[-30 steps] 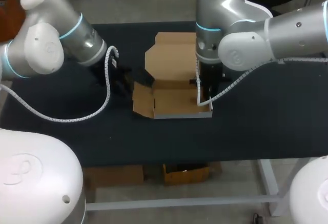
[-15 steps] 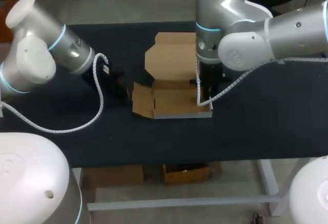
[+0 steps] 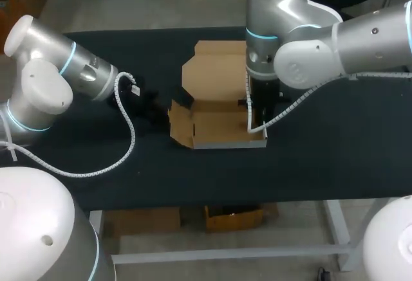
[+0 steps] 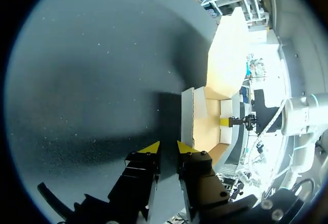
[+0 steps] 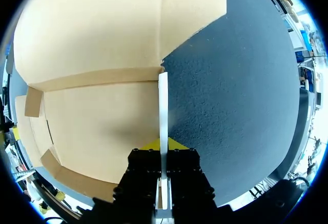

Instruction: Assemble the packaging by folding the flat box into shape, placing the metal phone stand inside, and closing the box properly

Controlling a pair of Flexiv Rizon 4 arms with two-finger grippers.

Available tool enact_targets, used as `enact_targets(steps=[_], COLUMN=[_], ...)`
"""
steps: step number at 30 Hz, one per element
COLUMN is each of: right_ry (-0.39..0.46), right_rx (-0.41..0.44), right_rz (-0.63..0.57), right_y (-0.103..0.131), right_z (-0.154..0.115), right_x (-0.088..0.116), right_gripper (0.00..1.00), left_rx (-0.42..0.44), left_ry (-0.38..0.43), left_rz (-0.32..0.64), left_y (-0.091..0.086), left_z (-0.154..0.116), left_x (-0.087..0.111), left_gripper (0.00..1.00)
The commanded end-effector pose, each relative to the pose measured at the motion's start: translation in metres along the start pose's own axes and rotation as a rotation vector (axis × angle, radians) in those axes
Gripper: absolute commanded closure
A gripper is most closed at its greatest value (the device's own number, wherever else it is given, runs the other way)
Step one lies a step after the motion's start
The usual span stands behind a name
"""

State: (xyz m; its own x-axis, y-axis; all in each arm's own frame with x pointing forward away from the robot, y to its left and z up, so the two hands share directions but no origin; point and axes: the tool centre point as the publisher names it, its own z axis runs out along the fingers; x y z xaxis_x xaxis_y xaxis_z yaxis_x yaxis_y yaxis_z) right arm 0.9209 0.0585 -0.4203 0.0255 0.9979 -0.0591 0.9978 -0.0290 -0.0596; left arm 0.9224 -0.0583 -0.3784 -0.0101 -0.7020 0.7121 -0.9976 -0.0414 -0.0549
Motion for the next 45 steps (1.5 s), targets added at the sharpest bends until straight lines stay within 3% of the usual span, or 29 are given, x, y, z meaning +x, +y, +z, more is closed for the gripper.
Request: enact_targets(steps=[1, 9, 24, 33, 45], right_ry=[-0.002, -0.002, -0.002, -0.002, -0.002], right_rx=[0.003, 0.003, 0.003, 0.003, 0.003], right_rz=[0.0, 0.0, 0.0, 0.0, 0.0], right_y=[0.001, 0.001, 0.001, 0.001, 0.001], right_z=[0.001, 0.001, 0.001, 0.001, 0.001], right_x=[0.001, 0.001, 0.001, 0.001, 0.001], right_gripper=[1.0, 1.0, 1.0, 1.0, 1.0], left_rx=[0.006, -0.03, -0.07, -0.056, -0.014], left_ry=[0.022, 0.051, 0.014, -0.057, -0.188], left_rz=[0.02, 0.066, 0.114, 0.122, 0.099], left_y=[0.008, 0.012, 0.018, 0.02, 0.016], left_z=[-0.001, 0.008, 0.031, 0.041, 0.053], left_x=[0.008, 0.029, 0.056, 0.063, 0.061], left_gripper=[0.8, 0.75, 0.65, 0.61, 0.65])
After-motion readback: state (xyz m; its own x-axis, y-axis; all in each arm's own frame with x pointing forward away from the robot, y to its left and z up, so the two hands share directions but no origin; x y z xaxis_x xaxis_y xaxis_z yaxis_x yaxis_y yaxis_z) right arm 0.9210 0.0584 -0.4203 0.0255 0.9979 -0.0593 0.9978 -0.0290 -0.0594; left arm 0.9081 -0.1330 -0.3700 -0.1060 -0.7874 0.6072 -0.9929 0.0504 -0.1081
